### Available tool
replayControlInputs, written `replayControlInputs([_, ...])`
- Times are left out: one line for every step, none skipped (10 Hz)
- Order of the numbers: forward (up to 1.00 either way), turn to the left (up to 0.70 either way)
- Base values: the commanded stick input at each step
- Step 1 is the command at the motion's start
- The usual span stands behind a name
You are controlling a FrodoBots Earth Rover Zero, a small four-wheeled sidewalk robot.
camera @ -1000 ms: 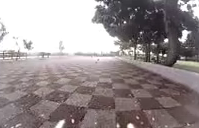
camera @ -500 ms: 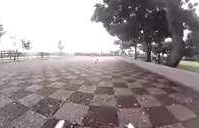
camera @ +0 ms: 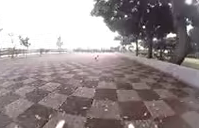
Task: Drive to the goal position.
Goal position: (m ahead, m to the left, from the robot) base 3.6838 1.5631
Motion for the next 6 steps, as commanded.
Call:
replayControlInputs([0.7,0.0])
replayControlInputs([0.7,0.0])
replayControlInputs([0.7,0.0])
replayControlInputs([0.7,0.0])
replayControlInputs([0.7,0.0])
replayControlInputs([0.7,0.0])
